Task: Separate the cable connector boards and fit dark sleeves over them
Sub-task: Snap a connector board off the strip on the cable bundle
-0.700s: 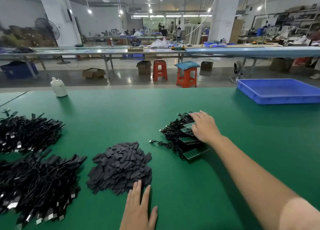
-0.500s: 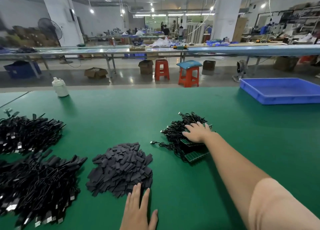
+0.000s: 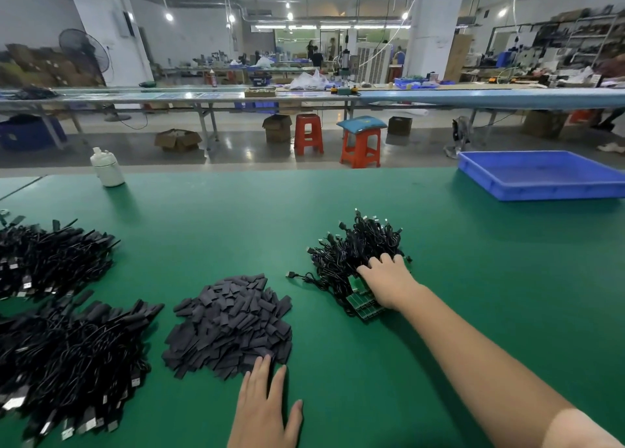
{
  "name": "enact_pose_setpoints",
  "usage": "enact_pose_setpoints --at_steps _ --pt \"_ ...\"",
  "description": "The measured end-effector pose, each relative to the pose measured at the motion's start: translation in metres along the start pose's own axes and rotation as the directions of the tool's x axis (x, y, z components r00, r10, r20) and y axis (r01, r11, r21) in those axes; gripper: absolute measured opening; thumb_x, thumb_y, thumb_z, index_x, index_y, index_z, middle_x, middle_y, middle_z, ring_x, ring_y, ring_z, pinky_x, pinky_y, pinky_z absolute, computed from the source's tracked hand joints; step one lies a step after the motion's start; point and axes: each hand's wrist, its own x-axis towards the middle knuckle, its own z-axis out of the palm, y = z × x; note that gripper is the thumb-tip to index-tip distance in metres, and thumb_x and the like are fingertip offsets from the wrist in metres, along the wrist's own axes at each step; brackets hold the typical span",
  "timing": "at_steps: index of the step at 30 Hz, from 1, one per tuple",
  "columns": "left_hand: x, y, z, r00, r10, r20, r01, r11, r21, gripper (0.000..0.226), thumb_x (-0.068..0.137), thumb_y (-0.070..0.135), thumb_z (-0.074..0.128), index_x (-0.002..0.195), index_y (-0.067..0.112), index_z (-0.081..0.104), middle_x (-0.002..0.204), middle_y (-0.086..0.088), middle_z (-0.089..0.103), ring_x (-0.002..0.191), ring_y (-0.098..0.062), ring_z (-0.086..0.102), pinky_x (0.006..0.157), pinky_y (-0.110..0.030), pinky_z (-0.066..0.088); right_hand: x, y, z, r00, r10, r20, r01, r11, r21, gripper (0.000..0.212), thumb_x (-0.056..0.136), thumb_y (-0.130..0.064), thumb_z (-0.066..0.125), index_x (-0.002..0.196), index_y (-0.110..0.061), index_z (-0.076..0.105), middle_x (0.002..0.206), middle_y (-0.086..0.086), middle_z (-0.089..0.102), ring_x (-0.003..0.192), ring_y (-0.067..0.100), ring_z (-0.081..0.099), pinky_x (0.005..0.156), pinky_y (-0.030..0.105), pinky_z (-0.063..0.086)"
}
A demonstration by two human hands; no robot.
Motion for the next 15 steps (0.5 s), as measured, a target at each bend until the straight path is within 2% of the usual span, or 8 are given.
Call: enact_pose_setpoints --at_steps 3,7,9,10,11,13,15 --pt "0.000 0.001 -0.001 1.000 0.002 -0.012 -0.003 1.000 -0.014 0.059 0.064 0.048 0.070 0.111 0.013 0.072 0.130 -0.017 0.061 0.126 -0.025 0.038 0.110 -0.025 0.010 -0.010 0.012 0.006 0.985 -0.009 -0.171 0.003 0.999 -0.035 0.059 0.079 0.002 0.052 0.134 -0.019 0.043 0.122 0.008 0.051 0.115 0.030 0.043 0.101 0.046 0.032" --pt "0.000 0.002 0.000 1.000 -0.008 0.012 0.008 1.000 -0.026 0.059 0.064 0.049 0.072 0.112 0.014 0.071 0.131 -0.014 0.061 0.126 -0.026 0.045 0.111 -0.025 0.010 -0.010 0.028 0.006 0.969 -0.078 -0.236 0.077 0.997 -0.014 0.054 0.077 0.002 0.051 0.127 -0.018 0.044 0.113 0.006 0.051 0.110 0.027 0.044 0.109 0.043 0.030" --pt "0.000 0.002 0.002 0.999 -0.016 0.031 0.017 0.999 -0.034 0.060 0.064 0.049 0.074 0.113 0.015 0.071 0.131 -0.014 0.061 0.125 -0.030 0.052 0.112 -0.025 0.008 -0.006 0.034 -0.007 0.961 -0.056 -0.270 0.085 0.992 0.095 0.046 0.081 -0.006 0.056 0.123 -0.021 0.046 0.107 0.001 0.051 0.100 0.022 0.048 0.103 0.039 0.038" --pt "0.000 0.002 0.002 0.999 -0.021 0.034 0.022 0.999 -0.036 0.061 0.064 0.049 0.074 0.114 0.014 0.071 0.132 -0.014 0.061 0.124 -0.031 0.055 0.112 -0.025 0.008 -0.004 0.037 -0.016 0.957 -0.011 -0.290 0.078 0.973 0.218 0.044 0.082 -0.011 0.060 0.123 -0.021 0.047 0.105 0.000 0.050 0.096 0.019 0.048 0.098 0.036 0.042" --pt "0.000 0.002 0.002 0.999 -0.026 0.030 0.027 0.999 -0.039 0.061 0.065 0.049 0.074 0.114 0.014 0.070 0.132 -0.013 0.061 0.123 -0.032 0.057 0.111 -0.026 0.008 -0.002 0.040 -0.028 0.949 0.053 -0.309 0.069 0.926 0.370 0.046 0.082 -0.014 0.062 0.125 -0.022 0.047 0.106 -0.001 0.049 0.094 0.017 0.049 0.092 0.034 0.046" --pt "0.000 0.003 0.002 0.999 -0.030 0.018 0.031 0.998 -0.055 0.061 0.066 0.049 0.075 0.116 0.014 0.070 0.132 -0.013 0.060 0.123 -0.033 0.057 0.111 -0.026 0.008 -0.001 0.046 -0.054 0.910 0.213 -0.355 0.078 0.753 0.653 0.052 0.082 -0.016 0.066 0.130 -0.020 0.045 0.110 0.003 0.048 0.090 0.016 0.051 0.082 0.032 0.051" --pt "-0.001 0.003 0.002 1.000 -0.029 -0.001 0.029 0.997 -0.068 0.061 0.069 0.048 0.075 0.119 0.015 0.068 0.135 -0.013 0.058 0.126 -0.032 0.055 0.111 -0.025 0.006 -0.001 0.053 -0.083 0.844 0.362 -0.397 0.145 0.557 0.817 0.061 0.084 -0.016 0.065 0.139 -0.022 0.039 0.121 0.007 0.044 0.090 0.015 0.052 0.074 0.028 0.049"
